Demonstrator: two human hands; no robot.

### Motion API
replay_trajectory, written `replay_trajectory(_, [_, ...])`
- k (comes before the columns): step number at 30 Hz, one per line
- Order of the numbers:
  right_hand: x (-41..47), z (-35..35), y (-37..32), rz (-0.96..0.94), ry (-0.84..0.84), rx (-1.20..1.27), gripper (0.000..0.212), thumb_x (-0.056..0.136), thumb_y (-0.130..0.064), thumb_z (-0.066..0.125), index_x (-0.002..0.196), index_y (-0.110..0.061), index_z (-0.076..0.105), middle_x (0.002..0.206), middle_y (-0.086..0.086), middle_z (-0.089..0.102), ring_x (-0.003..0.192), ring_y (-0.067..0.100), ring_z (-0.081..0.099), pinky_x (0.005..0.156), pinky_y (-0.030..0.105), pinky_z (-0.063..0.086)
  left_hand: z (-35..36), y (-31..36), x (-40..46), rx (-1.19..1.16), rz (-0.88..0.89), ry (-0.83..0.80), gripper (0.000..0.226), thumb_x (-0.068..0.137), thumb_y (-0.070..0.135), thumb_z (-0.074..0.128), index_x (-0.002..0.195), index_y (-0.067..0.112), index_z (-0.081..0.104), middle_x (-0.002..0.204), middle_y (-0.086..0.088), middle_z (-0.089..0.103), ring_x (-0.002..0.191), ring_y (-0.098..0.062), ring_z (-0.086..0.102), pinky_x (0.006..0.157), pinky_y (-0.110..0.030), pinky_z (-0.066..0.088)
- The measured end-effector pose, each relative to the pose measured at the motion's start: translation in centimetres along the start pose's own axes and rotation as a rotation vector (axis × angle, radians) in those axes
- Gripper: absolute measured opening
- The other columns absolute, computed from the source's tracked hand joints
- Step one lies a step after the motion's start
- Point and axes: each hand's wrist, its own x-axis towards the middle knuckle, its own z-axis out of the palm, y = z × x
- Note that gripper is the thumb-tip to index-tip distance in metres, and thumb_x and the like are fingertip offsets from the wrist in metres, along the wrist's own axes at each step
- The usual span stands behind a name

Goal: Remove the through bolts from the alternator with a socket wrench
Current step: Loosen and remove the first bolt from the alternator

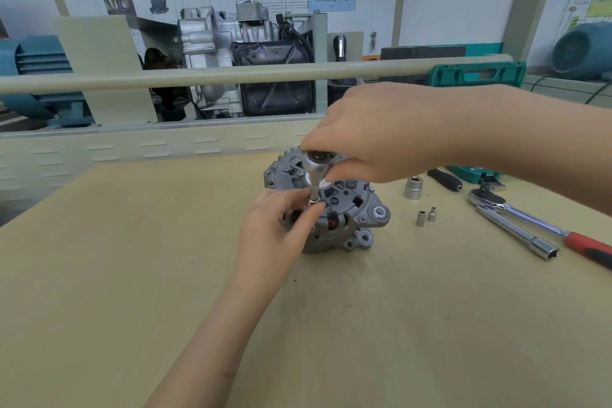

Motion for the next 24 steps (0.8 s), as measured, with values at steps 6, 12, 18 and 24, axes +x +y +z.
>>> replay_trajectory(6, [-0.2,-0.5,-0.6,-0.042,-0.064,-0.034,0.03,0.09,-0.052,0.037,0.091,-0.024,0.048,0.068,-0.007,0.049,0.051,0.007,0.038,0.043,0.025,0.024,0.3,0.5,0.1,0.053,0.02,0.057,0.009,0.072,0.017,0.073,0.074,0.012,0.066,0.063,0.026,0.046,0.071,0.0,0.047,0.067,-0.008,0.033])
replay_trajectory(12, [0.3,-0.2,-0.6,0.004,-0.03,0.02,0.045,0.073,-0.054,0.027,0.098,-0.031,0.056,0.076,-0.006,0.058,0.062,0.017,0.052,0.048,0.029,0.038,-0.1,-0.1,0.0,-0.005,-0.015,-0.068,0.01,0.077,0.011,0.07,0.083,0.019,0.069,0.064,0.02,0.056,0.078,-0.004,0.049,0.07,-0.009,0.035])
replay_trajectory(18, [0.3,0.2,-0.7,-0.001,0.005,-0.079,0.029,0.086,-0.055,0.039,0.077,-0.028,0.038,0.057,-0.01,0.04,0.044,0.006,0.031,0.04,0.025,0.018,0.4,0.1,0.1,0.08,-0.012,0.058,0.013,0.069,0.017,0.077,0.067,0.01,0.066,0.058,0.024,0.044,0.068,-0.006,0.047,0.068,-0.025,0.037])
replay_trajectory(24, [0.1,-0.4,-0.8,-0.017,-0.021,-0.041,0.036,0.077,-0.05,0.028,0.086,-0.026,0.053,0.057,-0.011,0.039,0.045,0.007,0.033,0.041,0.024,0.018,0.3,0.1,-0.1,0.059,0.019,0.027,0.01,0.075,0.018,0.072,0.082,0.011,0.069,0.065,0.024,0.049,0.072,-0.001,0.047,0.066,-0.007,0.034])
